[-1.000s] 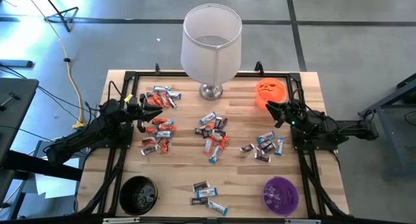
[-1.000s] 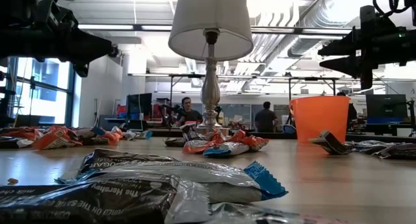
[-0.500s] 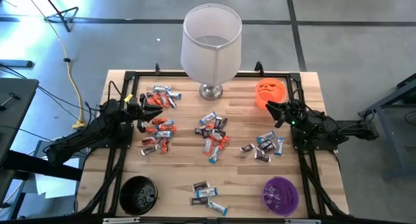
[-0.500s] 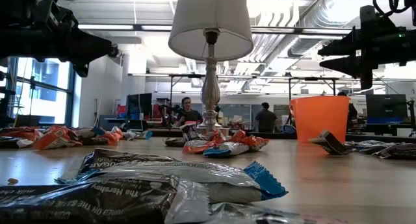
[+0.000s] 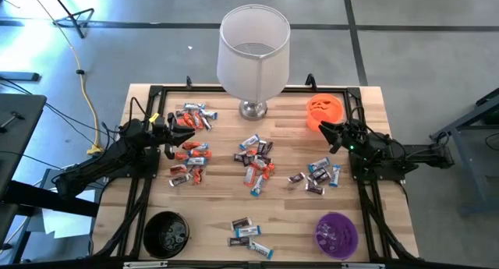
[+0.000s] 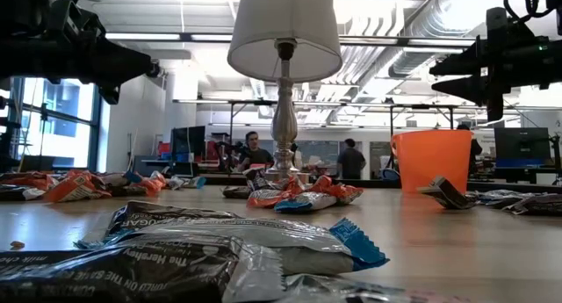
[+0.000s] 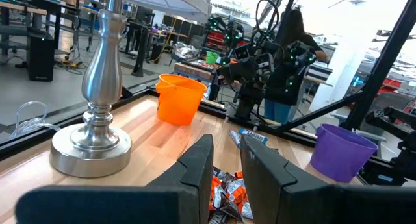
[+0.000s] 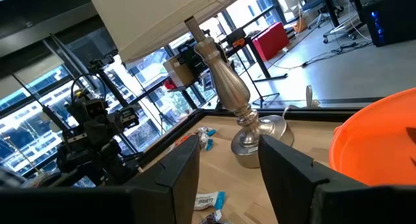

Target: Sort candy

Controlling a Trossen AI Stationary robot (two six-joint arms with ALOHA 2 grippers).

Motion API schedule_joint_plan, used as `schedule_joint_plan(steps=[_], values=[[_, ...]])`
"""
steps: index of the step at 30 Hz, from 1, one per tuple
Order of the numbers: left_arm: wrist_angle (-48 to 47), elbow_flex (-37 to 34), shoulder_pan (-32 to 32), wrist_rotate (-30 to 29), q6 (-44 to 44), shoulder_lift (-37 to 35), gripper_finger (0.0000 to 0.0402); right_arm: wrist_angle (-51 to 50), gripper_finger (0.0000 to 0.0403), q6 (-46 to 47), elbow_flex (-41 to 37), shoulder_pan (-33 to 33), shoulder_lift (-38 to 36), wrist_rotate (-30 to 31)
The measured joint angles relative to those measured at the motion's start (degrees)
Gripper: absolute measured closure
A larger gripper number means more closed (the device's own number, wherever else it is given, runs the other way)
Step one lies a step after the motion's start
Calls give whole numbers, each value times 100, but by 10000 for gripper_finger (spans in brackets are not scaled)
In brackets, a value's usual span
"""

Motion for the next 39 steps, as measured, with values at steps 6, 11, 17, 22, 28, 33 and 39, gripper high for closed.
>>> schedule_joint_plan(steps=[6, 11, 17, 22, 28, 33, 39], values=[[0, 1, 1, -2, 227, 4, 337, 2, 249, 0, -1, 2, 1, -1], [3, 2, 1, -2, 686, 19, 337, 2, 249, 0, 0, 0, 0, 0], [1, 2, 0, -2, 380, 19, 337, 0, 249, 0, -1, 1, 0, 0], [2, 0, 0, -2, 302, 17, 337, 6, 249, -18, 0, -9, 2, 366], [0, 0, 1, -2, 302, 17, 337, -5, 249, 286, -1, -9, 2, 237], [0, 2, 0, -2, 302, 17, 337, 13, 249, 37, -1, -9, 2, -639], [2, 2, 0, -2, 302, 17, 337, 21, 249, -527, -2, -9, 2, -1468]])
